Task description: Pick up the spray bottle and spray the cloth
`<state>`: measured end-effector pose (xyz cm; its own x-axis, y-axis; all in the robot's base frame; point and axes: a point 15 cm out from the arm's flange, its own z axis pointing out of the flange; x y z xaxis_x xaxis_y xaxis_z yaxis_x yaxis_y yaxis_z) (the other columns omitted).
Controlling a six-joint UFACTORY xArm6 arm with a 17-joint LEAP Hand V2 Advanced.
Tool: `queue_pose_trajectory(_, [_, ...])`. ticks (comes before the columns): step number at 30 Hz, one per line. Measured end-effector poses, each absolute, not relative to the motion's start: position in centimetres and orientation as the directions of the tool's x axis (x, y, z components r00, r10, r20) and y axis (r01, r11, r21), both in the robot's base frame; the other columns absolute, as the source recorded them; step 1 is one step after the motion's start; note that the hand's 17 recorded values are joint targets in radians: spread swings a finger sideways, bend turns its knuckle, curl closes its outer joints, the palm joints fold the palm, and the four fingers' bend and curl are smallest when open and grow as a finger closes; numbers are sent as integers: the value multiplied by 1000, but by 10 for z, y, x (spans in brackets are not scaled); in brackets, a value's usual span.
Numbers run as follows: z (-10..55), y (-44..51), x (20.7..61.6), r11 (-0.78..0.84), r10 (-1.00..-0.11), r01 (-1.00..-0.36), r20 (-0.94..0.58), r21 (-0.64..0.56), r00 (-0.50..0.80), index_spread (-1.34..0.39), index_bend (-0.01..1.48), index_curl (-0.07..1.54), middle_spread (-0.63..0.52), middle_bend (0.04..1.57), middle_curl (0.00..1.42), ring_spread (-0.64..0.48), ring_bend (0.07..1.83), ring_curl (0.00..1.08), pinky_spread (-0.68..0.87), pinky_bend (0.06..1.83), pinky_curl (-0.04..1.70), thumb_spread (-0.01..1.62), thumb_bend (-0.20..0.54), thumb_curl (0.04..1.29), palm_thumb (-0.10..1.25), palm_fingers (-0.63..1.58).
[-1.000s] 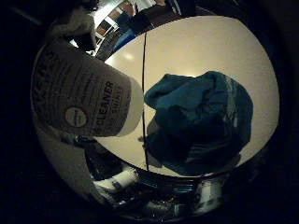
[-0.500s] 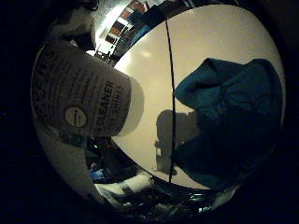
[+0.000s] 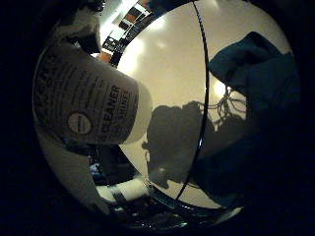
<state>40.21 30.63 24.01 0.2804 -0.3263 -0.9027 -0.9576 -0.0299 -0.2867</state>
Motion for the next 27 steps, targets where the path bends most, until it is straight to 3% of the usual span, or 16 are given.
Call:
queue_pose_trajectory(19, [210, 319, 410, -86, -327, -945, -887, -315, 326, -191, 1209, 798, -106, 1407, 715, -225, 1326, 813, -197, 1357, 840, 1090, -17, 612, 1026, 1139])
queue_pose_trajectory(27, [201, 319, 409, -104, -328, -945, -886, -311, 328, -197, 1105, 772, -113, 1326, 679, -209, 1290, 752, -231, 1302, 753, 1142, -19, 559, 960, 1171])
